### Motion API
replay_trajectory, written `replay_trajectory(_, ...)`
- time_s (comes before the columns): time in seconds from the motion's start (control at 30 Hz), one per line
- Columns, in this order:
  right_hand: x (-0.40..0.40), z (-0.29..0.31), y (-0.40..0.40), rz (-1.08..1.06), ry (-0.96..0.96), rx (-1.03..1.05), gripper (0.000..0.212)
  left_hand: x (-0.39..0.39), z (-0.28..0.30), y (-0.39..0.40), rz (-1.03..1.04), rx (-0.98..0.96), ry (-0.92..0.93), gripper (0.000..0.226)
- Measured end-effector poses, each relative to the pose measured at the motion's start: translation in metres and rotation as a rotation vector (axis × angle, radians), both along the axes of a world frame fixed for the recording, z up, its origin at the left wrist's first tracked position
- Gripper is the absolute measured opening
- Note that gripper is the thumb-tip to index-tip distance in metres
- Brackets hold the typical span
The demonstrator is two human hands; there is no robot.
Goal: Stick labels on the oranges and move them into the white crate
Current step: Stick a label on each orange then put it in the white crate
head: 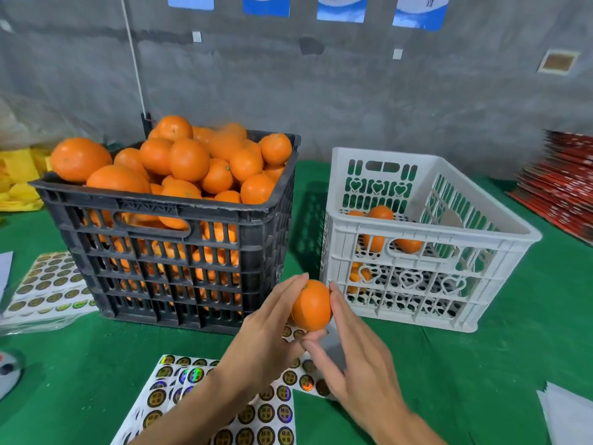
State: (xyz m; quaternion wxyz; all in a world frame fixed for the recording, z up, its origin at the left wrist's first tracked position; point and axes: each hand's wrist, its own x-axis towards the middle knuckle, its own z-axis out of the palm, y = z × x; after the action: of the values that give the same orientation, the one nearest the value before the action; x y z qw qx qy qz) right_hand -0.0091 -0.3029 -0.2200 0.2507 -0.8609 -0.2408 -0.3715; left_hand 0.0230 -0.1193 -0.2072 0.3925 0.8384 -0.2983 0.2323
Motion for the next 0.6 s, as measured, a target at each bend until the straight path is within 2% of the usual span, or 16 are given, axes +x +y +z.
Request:
replay_trajectory(0.17,0.030,0.067,-0.008,-0.128,-0.281,0.050,0.063,0.024,0.074,-0.024,-0.049,-0.078,-0.028,0.086)
replay_trajectory(0.3,0.053,0.123,-0.024,-0.250,-0.320,0.134,0.062,0.049,0.137,-0.056,-0.083,-0.077,-0.096,0.081)
replay_trajectory(0.37,0.061,0.140,-0.026,-0.350,-0.270,0.194,0.058,0.063,0.161,-0.073,-0.018,0.019,-0.119,0.079)
replay_trajectory(0.5,0.073,0.148,-0.015,-0.398,-0.122,0.246,0.045,0.086,0.196,-0.087,0.267,0.429,-0.138,0.069)
replay_trajectory(0.6,0.078,0.140,0.000,-0.292,-0.101,0.205,0.039,0.096,0.207,-0.063,0.384,0.477,-0.161,0.049)
